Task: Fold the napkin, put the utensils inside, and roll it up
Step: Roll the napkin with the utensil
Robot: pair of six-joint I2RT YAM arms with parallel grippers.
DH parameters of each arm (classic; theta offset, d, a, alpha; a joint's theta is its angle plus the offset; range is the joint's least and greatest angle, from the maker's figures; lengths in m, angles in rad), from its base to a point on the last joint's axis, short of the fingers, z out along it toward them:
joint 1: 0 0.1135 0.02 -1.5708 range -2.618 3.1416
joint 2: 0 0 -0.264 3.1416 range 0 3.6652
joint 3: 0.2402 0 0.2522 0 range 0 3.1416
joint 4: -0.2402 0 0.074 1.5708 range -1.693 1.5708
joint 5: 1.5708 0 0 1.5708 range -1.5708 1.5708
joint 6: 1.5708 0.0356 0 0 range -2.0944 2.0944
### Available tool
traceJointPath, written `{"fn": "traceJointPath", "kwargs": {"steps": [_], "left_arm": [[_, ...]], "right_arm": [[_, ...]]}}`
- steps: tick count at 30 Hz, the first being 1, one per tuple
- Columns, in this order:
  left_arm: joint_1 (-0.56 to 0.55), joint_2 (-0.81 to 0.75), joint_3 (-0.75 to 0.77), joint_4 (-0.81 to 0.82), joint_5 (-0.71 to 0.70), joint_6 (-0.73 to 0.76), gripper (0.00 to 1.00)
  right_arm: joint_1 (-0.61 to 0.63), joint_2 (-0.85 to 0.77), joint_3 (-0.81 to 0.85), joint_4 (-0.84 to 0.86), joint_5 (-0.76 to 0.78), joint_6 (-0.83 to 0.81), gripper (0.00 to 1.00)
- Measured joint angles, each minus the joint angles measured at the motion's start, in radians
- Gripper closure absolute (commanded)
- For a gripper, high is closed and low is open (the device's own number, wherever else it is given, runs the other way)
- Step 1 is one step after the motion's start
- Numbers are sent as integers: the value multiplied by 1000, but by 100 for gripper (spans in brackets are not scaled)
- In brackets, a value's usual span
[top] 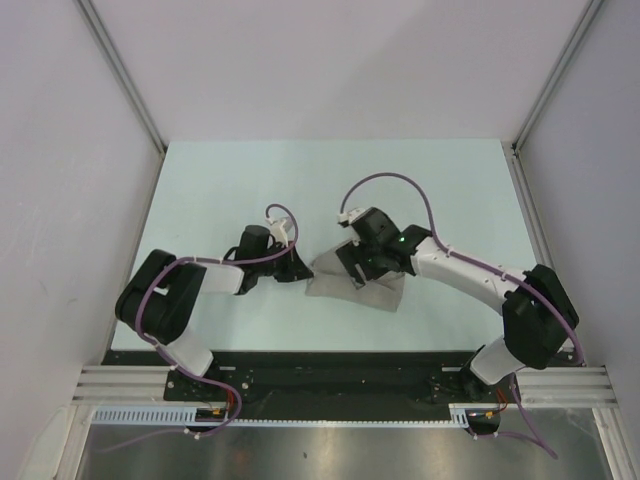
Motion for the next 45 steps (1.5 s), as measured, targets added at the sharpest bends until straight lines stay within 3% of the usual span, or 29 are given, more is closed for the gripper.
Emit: {"fn": "traceJointPath", "kwargs": {"steps": [5, 10, 15, 31, 33, 35, 36, 37, 38, 39, 40, 43, 45], "left_arm": [[0, 10, 16, -19, 1, -2, 100], [0, 11, 20, -26, 1, -2, 100], [0, 11, 22, -31, 3, -2, 100], [0, 13, 35, -39, 7, -2, 100], [0, 13, 36, -39, 8, -2, 99], [0, 13, 38, -37, 9, -3, 89], [0, 13, 38, -36, 9, -5, 83], [0, 13, 39, -35, 8, -10, 70], [0, 13, 40, -35, 7, -11, 64], [0, 12, 42, -35, 3, -14, 57], [1, 12, 46, -36, 0, -18, 47], [4, -8, 51, -45, -34, -21, 38], [6, -41, 51, -61, -68, -22, 36]], "right_arm": [[138, -2, -27, 180, 13, -83, 18], [174, 56, -63, 316, -29, -154, 21], [179, 122, -88, 373, -96, -194, 27], [145, 210, -108, 446, -145, -212, 28], [132, 213, -108, 448, -153, -212, 34], [122, 218, -108, 450, -160, -212, 42], [118, 221, -106, 451, -161, -213, 52], [112, 224, -102, 448, -163, -212, 56], [106, 229, -97, 443, -164, -212, 61], [102, 236, -87, 435, -167, -209, 73], [97, 242, -77, 425, -170, -204, 77], [81, 253, -58, 406, -196, -193, 82], [72, 253, -55, 397, -216, -187, 83]]}}
